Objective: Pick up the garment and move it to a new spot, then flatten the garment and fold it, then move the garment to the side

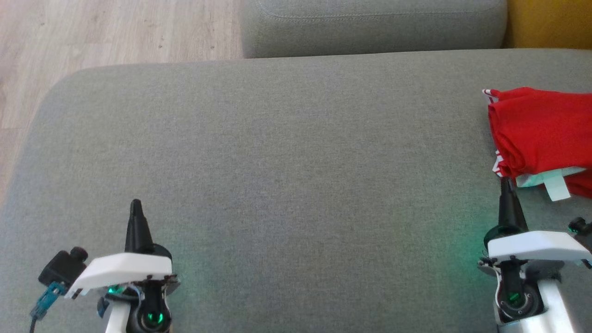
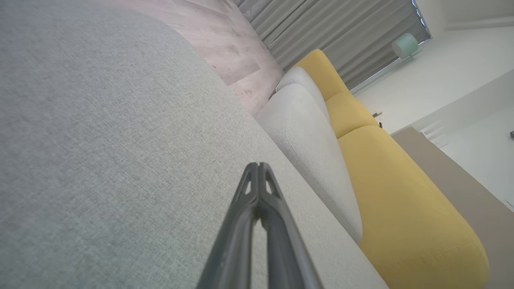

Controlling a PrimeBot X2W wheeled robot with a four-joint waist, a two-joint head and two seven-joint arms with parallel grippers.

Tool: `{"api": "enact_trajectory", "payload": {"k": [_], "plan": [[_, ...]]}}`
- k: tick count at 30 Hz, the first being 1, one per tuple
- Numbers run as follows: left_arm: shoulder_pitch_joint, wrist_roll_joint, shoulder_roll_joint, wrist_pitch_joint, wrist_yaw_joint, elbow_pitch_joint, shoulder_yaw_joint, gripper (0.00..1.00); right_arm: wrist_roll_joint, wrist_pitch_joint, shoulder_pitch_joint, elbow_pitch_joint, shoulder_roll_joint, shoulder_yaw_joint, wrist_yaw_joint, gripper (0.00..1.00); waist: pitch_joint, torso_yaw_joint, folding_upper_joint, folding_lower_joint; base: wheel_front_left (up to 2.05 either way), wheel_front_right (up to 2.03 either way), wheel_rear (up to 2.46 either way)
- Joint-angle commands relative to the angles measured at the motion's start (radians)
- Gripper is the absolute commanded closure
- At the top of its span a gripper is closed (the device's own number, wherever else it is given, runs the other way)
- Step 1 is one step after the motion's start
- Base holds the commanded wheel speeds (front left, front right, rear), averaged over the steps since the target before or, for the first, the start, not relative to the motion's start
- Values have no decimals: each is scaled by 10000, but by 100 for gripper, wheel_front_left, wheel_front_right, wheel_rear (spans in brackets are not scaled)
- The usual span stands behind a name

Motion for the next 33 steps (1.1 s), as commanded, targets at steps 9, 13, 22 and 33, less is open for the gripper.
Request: {"api": "enact_trajectory", "payload": {"k": [9, 13, 22, 33], "plan": [[-108, -1051, 73, 320, -154, -392, 502, 100, 1281, 313, -152, -507, -39, -2, -3, 100, -106, -45, 0, 0, 0, 0, 0], [-80, -1436, 76, 438, -196, -419, 591, 100, 1749, 428, -125, -549, -40, -35, -4, 100, -150, -63, 0, 0, 0, 0, 0], [-23, -2204, 81, 676, -279, -473, 769, 100, 2685, 658, -71, -633, -43, -102, -4, 100, -236, -100, 0, 0, 0, 0, 0], [62, -3355, 88, 1033, -405, -554, 1038, 100, 4088, 1003, 10, -758, -46, -203, -5, 100, -367, -155, 0, 0, 0, 0, 0]]}}
